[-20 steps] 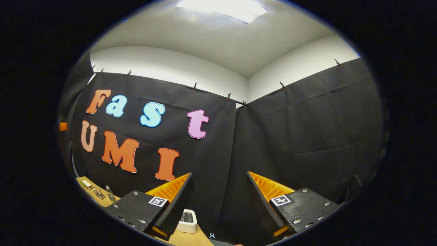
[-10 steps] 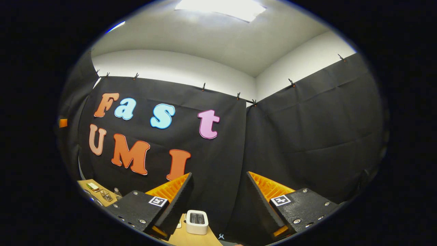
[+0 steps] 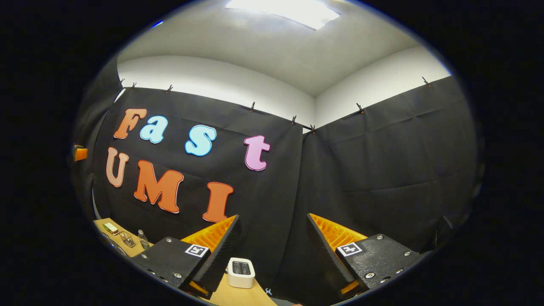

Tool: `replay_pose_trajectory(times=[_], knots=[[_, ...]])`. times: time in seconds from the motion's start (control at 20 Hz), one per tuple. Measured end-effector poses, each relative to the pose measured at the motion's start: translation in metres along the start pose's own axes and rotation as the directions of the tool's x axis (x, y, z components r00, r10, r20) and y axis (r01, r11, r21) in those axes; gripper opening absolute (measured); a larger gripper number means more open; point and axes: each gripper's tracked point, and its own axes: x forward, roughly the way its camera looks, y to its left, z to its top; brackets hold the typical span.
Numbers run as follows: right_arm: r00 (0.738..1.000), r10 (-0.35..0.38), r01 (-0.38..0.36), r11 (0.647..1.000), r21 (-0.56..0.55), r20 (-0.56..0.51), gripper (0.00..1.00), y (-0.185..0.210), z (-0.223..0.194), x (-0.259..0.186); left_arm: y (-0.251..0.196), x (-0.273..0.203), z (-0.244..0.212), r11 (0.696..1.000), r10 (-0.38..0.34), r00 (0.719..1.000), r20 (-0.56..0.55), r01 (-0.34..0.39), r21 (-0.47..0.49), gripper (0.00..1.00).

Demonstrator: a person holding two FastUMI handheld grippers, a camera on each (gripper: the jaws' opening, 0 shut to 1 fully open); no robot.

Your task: First push the handle of the pot to place it horizontally, then grasp the pot with both hands and set it on the induction cooktop.

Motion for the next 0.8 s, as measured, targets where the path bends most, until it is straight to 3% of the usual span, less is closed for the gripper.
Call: replay_pose_trajectory(times=[0.15, 0.2, 0.25, 0.3, 0.4, 0.5, 0.55, 0.65, 0.8], knots=[[0.999, -0.033, 0.033, 0.999, -0.013, -0.012, 0.94, -0.002, -0.002, -0.009, -0.005, 0.002, -0.036, 0.997, -0.076, 0.992, -0.099, 0.075, -0.012, 0.85], [0.999, -0.042, 0.042, 0.999, -0.015, -0.015, 0.94, -0.002, -0.001, -0.013, -0.004, 0.003, -0.051, 0.995, -0.101, 0.985, -0.143, 0.099, -0.022, 0.78], [0.999, -0.051, 0.051, 0.999, -0.015, -0.016, 0.94, -0.003, -0.002, -0.016, -0.009, 0.001, -0.065, 0.991, -0.134, 0.972, -0.191, 0.129, -0.038, 0.63], [0.998, -0.062, 0.062, 0.998, -0.014, -0.016, 0.94, -0.004, -0.003, -0.018, -0.01, -0.002, -0.081, 0.987, -0.161, 0.958, -0.236, 0.151, -0.059, 0.63], [0.997, -0.073, 0.073, 0.997, -0.011, -0.019, 0.94, -0.004, -0.005, -0.026, -0.013, -0.012, -0.11, 0.975, -0.219, 0.921, -0.323, 0.196, -0.104, 0.33], [0.997, -0.073, 0.073, 0.997, -0.01, -0.015, 0.94, -0.001, -0.004, -0.034, -0.007, -0.02, -0.138, 0.973, -0.23, 0.887, -0.401, 0.204, -0.106, 0.12], [0.997, -0.077, 0.077, 0.997, -0.013, -0.018, 0.94, 0.0, -0.005, -0.036, -0.008, -0.025, -0.158, 0.968, -0.25, 0.857, -0.45, 0.22, -0.119, 0.06], [0.996, -0.083, 0.083, 0.996, -0.02, -0.029, 0.94, 0.002, -0.01, -0.041, -0.014, -0.045, -0.191, 0.955, -0.296, 0.779, -0.553, 0.242, -0.171, 0.04], [0.994, -0.099, 0.097, 0.995, -0.031, -0.055, 0.94, 0.002, -0.018, -0.046, -0.018, -0.082, -0.253, 0.94, -0.337, 0.636, -0.694, 0.264, -0.214, 0.02]])
